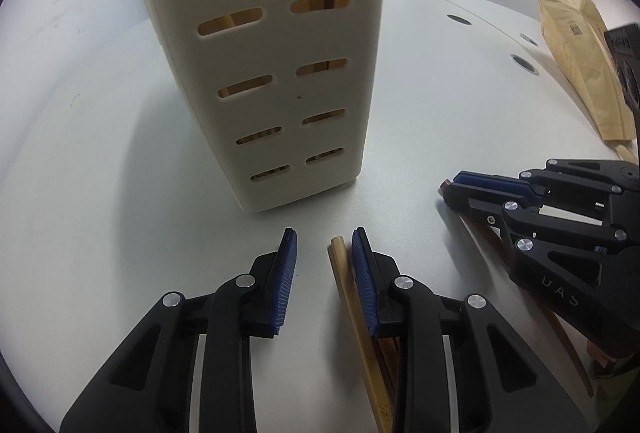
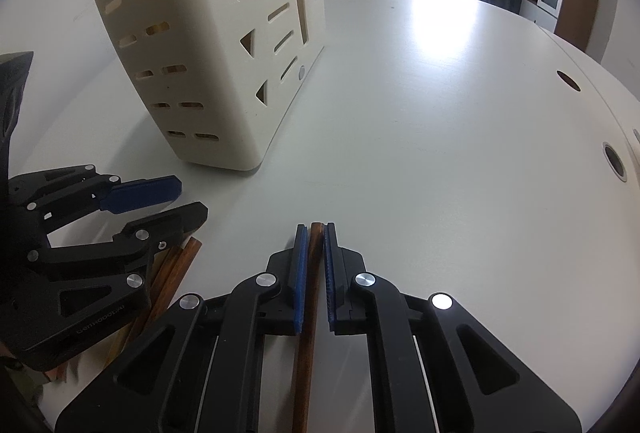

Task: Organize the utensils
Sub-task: 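Lift both held chopsticks and lower them over the caddy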

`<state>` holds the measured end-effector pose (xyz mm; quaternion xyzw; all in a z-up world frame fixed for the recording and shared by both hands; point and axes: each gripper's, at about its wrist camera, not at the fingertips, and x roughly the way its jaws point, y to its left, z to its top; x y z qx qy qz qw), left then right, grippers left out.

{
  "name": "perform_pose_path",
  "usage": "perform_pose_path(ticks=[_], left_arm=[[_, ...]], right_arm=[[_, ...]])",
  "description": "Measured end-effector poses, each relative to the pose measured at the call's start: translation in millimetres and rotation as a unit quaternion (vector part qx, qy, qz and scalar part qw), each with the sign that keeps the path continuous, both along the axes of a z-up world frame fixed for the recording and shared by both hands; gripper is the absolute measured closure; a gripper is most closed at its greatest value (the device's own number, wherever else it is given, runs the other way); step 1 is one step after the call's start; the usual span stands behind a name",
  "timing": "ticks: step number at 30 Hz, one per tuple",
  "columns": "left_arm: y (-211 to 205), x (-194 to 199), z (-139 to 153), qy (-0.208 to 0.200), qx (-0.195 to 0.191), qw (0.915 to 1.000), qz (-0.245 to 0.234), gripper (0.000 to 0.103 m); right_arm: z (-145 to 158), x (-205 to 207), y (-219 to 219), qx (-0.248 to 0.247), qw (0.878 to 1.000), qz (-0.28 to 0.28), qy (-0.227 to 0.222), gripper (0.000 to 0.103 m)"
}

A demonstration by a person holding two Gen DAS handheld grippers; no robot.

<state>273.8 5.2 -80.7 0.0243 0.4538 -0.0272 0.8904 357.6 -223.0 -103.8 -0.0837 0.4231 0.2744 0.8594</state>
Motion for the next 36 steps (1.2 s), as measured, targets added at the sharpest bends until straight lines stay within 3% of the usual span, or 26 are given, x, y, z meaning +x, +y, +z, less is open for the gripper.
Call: perform_pose_path(ticks=[5, 16, 29, 36], left_arm=[[-7.4, -1.4, 0.6, 0.004, 0.022, 0.9997, -0.011, 0.093], [12.6, -5.2, 14.0, 0.002, 0.025, 0.9997, 0.005, 0.097], [35.4, -42.8, 92.0, -0.125, -0.026, 0.9915, 0.024, 0.097], [43.2, -74.2, 133.7, -0.203, -0.044, 0.9778, 0.027, 0.097]], right_arm=[[1.4, 3.0, 0.8, -0.002, 1.000, 0.002, -0.002, 0.094], [15.1, -3.0, -3.0, 0.027, 1.000, 0.007, -0.010, 0.095], [76.1, -35.3, -10.7, 0.091, 0.991, 0.018, -0.098, 0.095], [116.2, -52.3, -19.8, 0.130, 0.981, 0.024, -0.144, 0.095]])
